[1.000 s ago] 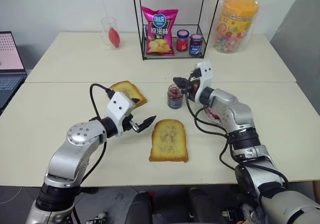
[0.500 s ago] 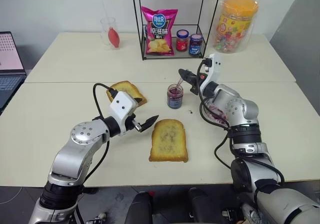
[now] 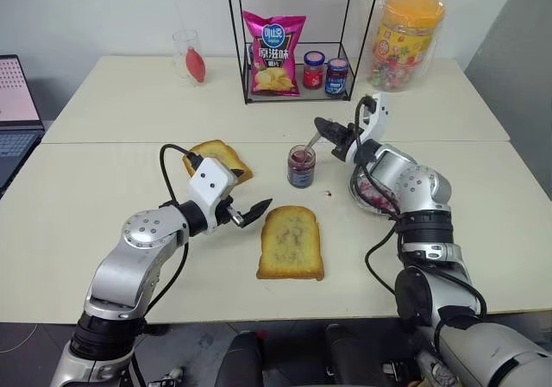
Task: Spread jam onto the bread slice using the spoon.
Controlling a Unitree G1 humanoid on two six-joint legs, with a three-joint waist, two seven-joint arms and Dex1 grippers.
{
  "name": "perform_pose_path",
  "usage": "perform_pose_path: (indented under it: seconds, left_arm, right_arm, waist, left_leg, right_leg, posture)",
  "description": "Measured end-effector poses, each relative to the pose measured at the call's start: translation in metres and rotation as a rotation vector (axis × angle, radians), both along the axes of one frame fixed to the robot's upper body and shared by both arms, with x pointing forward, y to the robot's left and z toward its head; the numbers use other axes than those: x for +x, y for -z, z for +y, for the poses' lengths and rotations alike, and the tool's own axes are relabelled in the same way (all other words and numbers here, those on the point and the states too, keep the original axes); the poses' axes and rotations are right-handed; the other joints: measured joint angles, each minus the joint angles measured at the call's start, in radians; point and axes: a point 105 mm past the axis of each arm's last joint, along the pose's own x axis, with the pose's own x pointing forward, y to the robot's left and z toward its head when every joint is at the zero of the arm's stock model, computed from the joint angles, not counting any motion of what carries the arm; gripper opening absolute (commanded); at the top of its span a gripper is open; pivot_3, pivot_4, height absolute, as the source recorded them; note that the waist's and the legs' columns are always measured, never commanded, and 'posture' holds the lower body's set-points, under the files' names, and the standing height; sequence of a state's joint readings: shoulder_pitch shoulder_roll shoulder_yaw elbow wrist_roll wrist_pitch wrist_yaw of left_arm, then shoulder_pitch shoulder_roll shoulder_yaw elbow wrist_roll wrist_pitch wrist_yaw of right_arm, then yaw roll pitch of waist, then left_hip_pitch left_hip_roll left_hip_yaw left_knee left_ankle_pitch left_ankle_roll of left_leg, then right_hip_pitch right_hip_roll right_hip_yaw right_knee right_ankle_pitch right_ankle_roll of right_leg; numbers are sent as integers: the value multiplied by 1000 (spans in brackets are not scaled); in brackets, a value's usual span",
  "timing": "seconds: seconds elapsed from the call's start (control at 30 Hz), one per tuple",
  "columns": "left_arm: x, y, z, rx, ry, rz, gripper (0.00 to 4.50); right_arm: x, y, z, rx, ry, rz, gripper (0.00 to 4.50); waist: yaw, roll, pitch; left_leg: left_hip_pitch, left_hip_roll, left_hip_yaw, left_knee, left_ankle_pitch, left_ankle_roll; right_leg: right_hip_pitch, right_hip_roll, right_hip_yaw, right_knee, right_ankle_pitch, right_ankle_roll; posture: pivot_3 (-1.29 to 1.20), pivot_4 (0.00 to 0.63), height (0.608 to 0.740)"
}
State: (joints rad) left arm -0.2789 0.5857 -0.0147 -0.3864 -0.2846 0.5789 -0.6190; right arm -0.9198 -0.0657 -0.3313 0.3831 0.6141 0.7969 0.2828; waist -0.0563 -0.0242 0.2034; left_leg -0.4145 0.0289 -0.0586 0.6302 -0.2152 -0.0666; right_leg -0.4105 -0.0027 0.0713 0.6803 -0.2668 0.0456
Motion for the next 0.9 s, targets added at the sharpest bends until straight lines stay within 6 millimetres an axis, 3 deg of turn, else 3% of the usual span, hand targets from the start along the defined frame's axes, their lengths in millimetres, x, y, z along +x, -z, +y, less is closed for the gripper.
perform_pose_path:
  seconds: [0.9]
  left_arm:
    - [9,-7,1,-3,-24,-35,4500]
  right_arm:
    - [1,-6,-10,158,11,122,26]
  waist:
    - [-1,0,0]
  left_leg:
    - [0,0,0,0,0,0]
  right_leg:
    - [0,0,0,0,0,0]
  posture:
    - [0,150,740]
